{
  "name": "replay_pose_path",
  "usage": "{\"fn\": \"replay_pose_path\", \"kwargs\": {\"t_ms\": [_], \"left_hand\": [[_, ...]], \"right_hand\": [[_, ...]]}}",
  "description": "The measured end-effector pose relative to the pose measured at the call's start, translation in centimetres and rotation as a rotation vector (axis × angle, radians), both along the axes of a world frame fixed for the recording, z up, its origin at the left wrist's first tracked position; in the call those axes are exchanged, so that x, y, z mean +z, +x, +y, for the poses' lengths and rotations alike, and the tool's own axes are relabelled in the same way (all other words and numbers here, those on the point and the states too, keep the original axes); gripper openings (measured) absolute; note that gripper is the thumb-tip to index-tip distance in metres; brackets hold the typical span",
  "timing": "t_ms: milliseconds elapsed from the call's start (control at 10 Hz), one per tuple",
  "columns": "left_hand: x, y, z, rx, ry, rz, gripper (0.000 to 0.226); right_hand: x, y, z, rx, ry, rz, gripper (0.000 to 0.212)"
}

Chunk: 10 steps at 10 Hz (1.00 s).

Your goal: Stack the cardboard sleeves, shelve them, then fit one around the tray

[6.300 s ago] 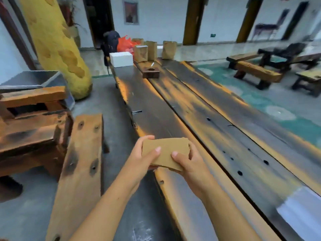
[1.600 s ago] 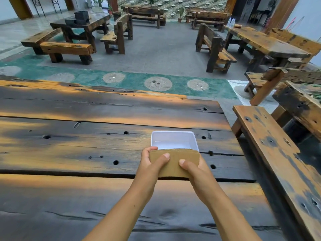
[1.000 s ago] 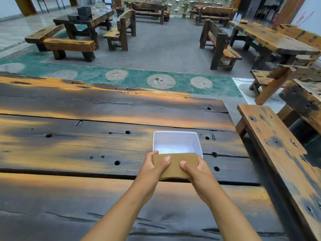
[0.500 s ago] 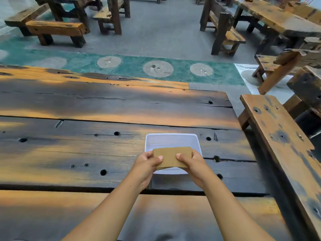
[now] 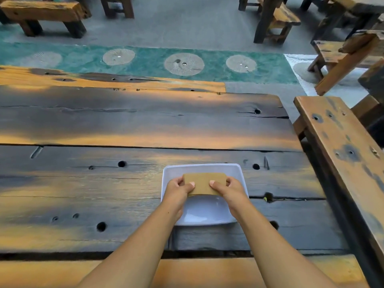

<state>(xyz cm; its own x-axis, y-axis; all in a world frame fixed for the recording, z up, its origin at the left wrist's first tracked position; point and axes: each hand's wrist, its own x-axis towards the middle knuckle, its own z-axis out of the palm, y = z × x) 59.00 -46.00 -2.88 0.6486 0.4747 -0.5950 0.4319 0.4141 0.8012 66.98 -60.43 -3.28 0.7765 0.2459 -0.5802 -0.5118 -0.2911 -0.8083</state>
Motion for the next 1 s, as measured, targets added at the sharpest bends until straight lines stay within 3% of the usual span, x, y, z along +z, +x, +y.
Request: {"fn": "replay_pose_path", "kwargs": {"t_ms": [400, 500, 600, 800, 900, 1000], "left_hand": [[-3.5, 2.1, 1.0, -0.056, 0.147, 0.188, 0.027], [-3.3, 2.7, 1.2, -0.039, 0.097, 0.25, 0.013], [-2.5, 3.4, 1.4, -0.006, 0.064, 0.311, 0.011], [-0.9, 3.5, 1.1, -0.02, 0.077, 0.355, 0.023], [0.5, 2.8, 0.9, -0.07, 0.092, 0.355, 0.017], [2.7, 1.1, -0.1, -0.158, 0.14, 0.359, 0.019]], "right_hand": [[-2.7, 1.8, 1.6, 0.091, -0.16, -0.042, 0.031], [-2.7, 2.3, 2.3, 0.101, -0.237, -0.033, 0.031], [-2.2, 2.8, 3.1, 0.122, -0.333, -0.015, 0.044], [-0.9, 2.9, 3.2, 0.158, -0.343, 0.026, 0.039], [0.1, 2.4, 2.0, 0.182, -0.34, 0.023, 0.044], [2.0, 1.2, 0.4, 0.229, -0.421, -0.075, 0.042]]}}
